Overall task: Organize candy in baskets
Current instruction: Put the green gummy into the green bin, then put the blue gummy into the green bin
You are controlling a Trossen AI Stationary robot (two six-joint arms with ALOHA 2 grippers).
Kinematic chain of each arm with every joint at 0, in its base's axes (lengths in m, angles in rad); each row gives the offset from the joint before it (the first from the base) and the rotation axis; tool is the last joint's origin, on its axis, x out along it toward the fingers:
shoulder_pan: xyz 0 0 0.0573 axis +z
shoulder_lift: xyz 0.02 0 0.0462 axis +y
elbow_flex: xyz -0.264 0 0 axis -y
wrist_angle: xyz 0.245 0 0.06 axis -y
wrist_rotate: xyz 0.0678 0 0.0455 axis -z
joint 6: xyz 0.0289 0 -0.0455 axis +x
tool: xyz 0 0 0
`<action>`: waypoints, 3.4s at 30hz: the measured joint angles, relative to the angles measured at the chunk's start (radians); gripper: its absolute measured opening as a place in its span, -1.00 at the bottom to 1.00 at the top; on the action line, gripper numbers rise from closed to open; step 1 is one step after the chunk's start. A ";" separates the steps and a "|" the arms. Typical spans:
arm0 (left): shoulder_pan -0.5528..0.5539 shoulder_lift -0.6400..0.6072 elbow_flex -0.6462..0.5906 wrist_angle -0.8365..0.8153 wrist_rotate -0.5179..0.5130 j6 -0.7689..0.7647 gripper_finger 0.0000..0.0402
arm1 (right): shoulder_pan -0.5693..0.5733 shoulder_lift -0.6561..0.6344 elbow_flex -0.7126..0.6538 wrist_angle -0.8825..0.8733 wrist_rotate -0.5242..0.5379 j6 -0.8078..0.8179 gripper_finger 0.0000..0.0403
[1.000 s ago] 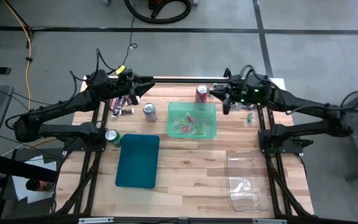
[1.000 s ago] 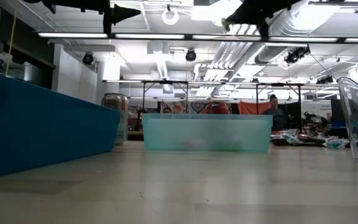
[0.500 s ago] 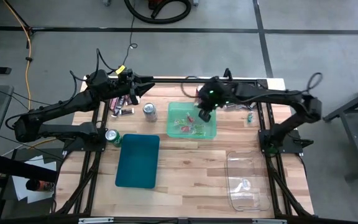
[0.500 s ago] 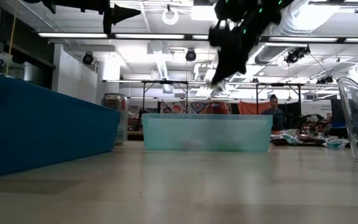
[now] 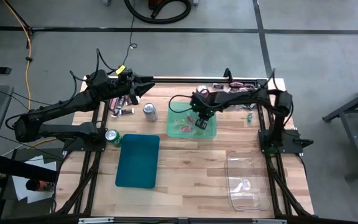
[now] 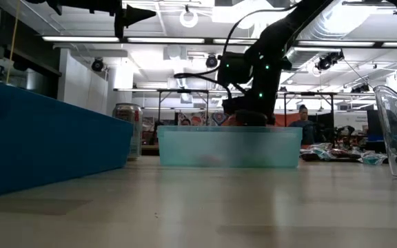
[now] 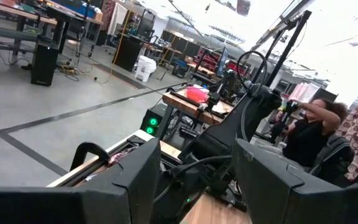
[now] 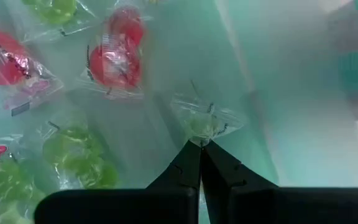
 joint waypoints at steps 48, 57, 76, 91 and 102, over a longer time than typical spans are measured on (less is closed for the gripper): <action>0.000 0.000 0.000 -0.004 0.000 0.026 -0.06 | -0.018 -0.690 0.008 -0.017 -0.021 0.135 0.29; 0.000 0.000 0.000 -0.004 0.000 0.026 -0.06 | -0.020 -0.742 0.008 -0.024 0.014 0.140 0.29; 0.000 0.000 0.000 -0.003 0.000 0.026 -0.06 | -0.253 -0.771 -0.427 -0.406 0.115 0.726 0.29; 0.000 0.000 0.000 -0.003 0.000 0.025 -0.06 | -0.275 -0.577 -0.604 -0.288 0.145 0.810 0.29; 0.000 0.000 0.000 -0.003 0.000 0.023 -0.06 | -0.273 -0.544 -0.628 -0.241 0.147 0.787 -0.38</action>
